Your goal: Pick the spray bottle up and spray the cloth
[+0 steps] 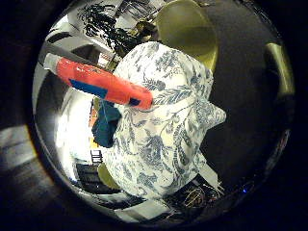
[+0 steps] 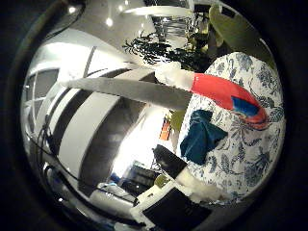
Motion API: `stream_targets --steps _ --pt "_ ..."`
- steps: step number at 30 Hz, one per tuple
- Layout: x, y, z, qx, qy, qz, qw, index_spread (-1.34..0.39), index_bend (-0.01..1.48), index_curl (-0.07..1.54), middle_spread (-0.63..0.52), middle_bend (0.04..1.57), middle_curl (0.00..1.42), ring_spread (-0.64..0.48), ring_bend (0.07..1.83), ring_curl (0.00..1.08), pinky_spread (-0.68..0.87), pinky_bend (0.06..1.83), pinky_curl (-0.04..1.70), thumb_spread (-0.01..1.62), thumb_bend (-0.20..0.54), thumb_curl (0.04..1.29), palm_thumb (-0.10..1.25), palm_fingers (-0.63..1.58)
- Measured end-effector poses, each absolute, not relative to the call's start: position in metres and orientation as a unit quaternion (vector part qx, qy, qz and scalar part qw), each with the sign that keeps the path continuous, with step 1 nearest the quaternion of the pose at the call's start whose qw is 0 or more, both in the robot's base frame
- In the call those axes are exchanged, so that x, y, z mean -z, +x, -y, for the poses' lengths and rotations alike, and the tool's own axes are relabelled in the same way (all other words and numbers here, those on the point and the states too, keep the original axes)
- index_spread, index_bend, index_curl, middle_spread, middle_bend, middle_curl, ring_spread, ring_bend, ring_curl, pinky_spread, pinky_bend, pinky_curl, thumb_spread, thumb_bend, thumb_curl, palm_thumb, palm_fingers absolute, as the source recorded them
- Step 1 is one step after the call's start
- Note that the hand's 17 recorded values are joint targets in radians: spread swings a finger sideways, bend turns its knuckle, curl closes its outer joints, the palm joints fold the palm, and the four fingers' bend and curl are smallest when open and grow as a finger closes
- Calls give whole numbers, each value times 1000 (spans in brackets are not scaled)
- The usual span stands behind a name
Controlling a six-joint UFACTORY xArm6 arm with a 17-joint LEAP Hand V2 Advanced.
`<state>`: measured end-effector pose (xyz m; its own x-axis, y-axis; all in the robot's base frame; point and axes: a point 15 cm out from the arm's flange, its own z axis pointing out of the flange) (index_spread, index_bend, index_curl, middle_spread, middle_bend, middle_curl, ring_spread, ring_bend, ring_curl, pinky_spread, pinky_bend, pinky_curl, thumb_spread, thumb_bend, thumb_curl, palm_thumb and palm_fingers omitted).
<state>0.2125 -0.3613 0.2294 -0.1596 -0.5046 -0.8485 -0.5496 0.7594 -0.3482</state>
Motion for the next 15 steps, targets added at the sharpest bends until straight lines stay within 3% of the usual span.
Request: stream_targets --steps 15 --pt "-214 247 363 -21 -365 -765 531 -152 159 294 181 226 341 242 387 257 457 700 120 985 -25 313 564 106"
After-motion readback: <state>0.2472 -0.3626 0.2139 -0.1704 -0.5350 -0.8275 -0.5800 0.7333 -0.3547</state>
